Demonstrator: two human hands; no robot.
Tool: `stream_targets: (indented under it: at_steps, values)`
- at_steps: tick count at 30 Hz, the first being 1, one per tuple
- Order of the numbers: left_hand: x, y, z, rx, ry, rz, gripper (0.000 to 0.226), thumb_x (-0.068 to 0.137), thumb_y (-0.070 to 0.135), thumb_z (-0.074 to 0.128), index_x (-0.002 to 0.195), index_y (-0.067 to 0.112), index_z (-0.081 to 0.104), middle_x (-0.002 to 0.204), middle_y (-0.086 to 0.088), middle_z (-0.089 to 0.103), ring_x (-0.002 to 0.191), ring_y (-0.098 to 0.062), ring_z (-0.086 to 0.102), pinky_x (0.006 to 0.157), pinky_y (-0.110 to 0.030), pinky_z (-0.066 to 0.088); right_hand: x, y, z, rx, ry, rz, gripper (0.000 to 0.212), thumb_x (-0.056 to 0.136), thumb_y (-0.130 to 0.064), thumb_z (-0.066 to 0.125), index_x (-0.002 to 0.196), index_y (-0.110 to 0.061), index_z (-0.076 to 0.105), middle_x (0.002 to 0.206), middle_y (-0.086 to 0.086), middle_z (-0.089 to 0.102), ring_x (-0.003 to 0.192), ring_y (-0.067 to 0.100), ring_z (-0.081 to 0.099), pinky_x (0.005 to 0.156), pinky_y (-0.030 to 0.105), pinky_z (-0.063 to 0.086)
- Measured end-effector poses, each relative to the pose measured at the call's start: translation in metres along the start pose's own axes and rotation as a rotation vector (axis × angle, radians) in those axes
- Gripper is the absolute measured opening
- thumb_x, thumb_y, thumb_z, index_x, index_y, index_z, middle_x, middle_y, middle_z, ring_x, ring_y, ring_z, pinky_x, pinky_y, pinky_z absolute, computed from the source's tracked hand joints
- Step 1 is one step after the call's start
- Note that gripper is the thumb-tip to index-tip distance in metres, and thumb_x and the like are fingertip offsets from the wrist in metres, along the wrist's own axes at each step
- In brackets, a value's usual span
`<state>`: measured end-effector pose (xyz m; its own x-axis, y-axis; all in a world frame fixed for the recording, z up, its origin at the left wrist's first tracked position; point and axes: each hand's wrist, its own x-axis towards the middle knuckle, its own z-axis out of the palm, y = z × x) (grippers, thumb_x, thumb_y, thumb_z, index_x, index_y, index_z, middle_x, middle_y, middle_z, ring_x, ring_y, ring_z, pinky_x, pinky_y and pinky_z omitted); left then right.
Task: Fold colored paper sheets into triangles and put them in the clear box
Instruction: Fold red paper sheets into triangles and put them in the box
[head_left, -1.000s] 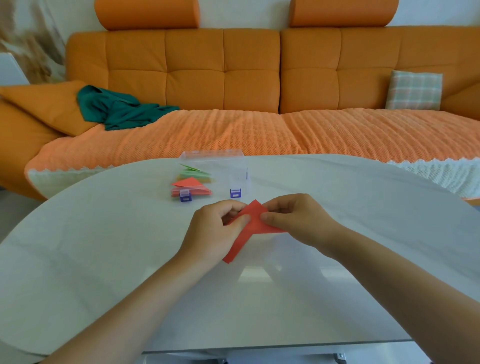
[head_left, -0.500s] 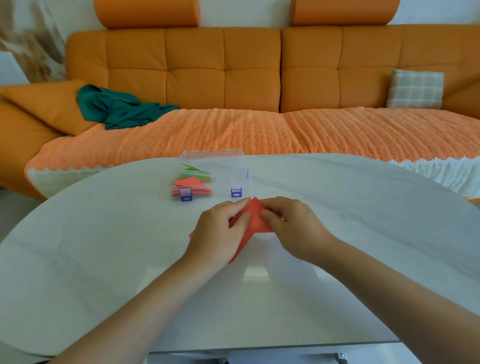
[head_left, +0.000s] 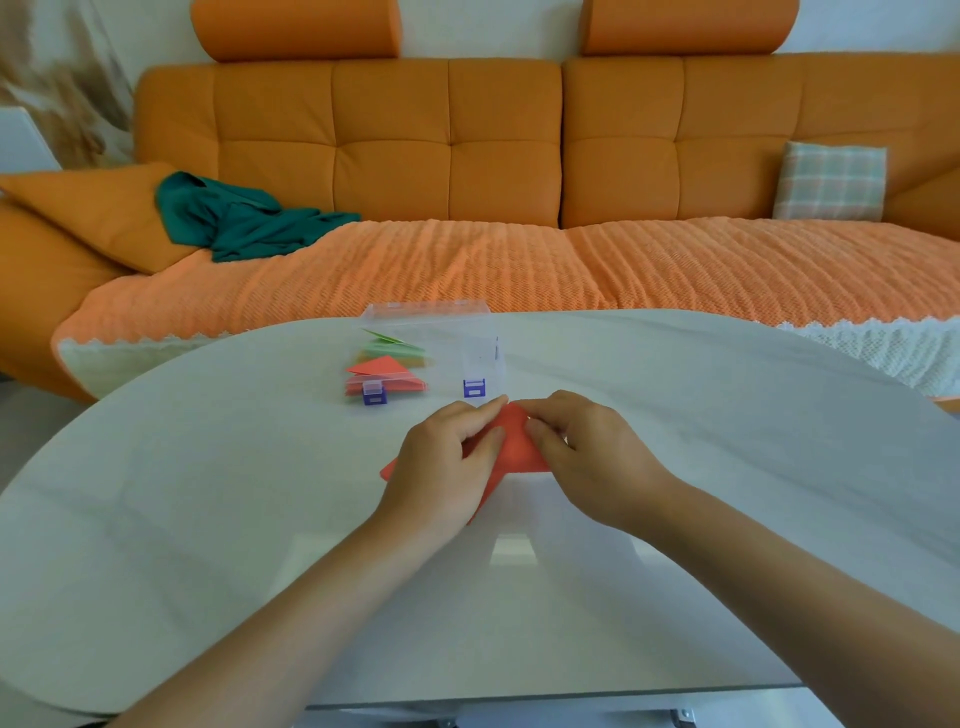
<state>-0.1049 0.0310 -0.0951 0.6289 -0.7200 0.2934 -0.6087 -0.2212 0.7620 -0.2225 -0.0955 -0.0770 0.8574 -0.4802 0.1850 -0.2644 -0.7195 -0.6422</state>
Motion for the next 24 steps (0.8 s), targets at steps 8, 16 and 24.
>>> stream_targets:
  at_steps: [8,16,24]
  values:
    - [-0.003,0.008,0.005,-0.022,-0.041,0.037,0.036,0.101,0.023,0.055,0.135,0.031,0.061,0.094,0.017,0.060,0.092,-0.002,0.056,0.076,-0.008,0.036,-0.003,-0.001,-0.010,-0.051,-0.003,-0.012,0.030,0.104,-0.030,0.043,0.118,-0.034,0.069,0.094,-0.010,0.057,0.085,0.008,0.055,0.076,0.028,0.046]
    - [-0.010,0.015,0.014,0.054,-0.166,0.061,0.034,0.100,0.026,0.056,0.134,0.028,0.063,0.089,0.009,0.060,0.085,0.000,0.054,0.073,-0.006,0.036,-0.010,0.007,-0.023,0.093,-0.023,0.181,0.018,0.091,-0.028,0.066,0.076,-0.027,0.074,0.074,-0.012,0.070,0.071,0.002,0.062,0.062,0.017,0.047]
    - [-0.016,0.018,0.009,0.227,-0.175,0.310,0.021,0.096,0.021,0.056,0.112,0.021,0.070,0.107,0.012,0.060,0.106,-0.006,0.055,0.094,-0.021,0.042,-0.013,0.021,-0.024,0.033,-0.126,0.332,0.034,0.088,-0.031,0.067,0.056,-0.020,0.065,0.047,-0.012,0.051,0.049,0.005,0.044,0.050,0.019,0.037]
